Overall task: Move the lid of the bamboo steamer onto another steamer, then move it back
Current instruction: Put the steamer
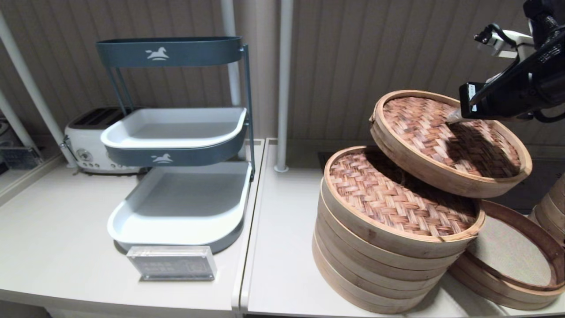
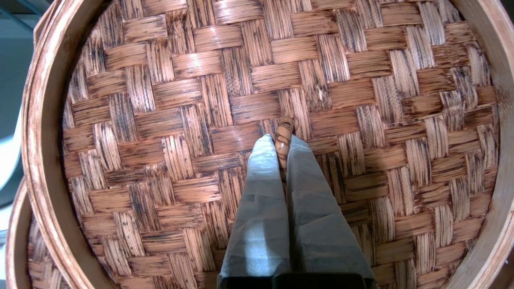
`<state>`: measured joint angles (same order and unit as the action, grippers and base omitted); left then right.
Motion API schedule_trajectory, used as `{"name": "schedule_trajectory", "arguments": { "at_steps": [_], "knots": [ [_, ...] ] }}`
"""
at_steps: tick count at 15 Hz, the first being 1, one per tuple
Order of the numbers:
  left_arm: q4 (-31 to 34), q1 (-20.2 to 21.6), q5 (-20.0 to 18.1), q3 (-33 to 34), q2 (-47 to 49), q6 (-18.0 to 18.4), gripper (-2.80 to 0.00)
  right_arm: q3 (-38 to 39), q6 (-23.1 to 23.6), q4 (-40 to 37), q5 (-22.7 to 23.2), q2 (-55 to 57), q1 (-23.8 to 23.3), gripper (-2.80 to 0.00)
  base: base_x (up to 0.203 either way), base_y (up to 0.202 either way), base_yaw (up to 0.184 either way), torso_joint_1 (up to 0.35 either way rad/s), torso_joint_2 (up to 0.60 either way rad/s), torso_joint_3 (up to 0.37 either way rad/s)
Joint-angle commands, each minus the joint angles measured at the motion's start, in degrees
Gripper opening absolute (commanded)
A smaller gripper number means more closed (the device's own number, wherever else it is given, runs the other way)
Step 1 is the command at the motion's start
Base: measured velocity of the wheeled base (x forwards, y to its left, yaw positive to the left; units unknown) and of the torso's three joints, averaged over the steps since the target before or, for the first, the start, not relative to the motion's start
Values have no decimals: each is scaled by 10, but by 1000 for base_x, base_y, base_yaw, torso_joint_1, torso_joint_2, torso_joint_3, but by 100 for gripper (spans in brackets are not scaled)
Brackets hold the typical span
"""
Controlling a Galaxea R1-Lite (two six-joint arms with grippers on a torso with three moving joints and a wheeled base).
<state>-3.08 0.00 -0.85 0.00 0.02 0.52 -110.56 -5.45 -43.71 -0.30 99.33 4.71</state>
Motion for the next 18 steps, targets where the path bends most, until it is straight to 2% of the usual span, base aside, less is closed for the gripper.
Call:
{"name": "schedule_trajectory", "arguments": {
  "at_steps": [1,10,18],
  "knots": [
    [0,0,0,16,0,0,-280,0,0,1,1,8,20,-280,0,0,0,0,0,0],
    [0,0,0,16,0,0,-280,0,20,14,0,23,89,-280,0,0,0,0,0,0],
    [0,0,0,16,0,0,-280,0,33,14,0,25,111,-280,0,0,0,0,0,0]
  ]
}}
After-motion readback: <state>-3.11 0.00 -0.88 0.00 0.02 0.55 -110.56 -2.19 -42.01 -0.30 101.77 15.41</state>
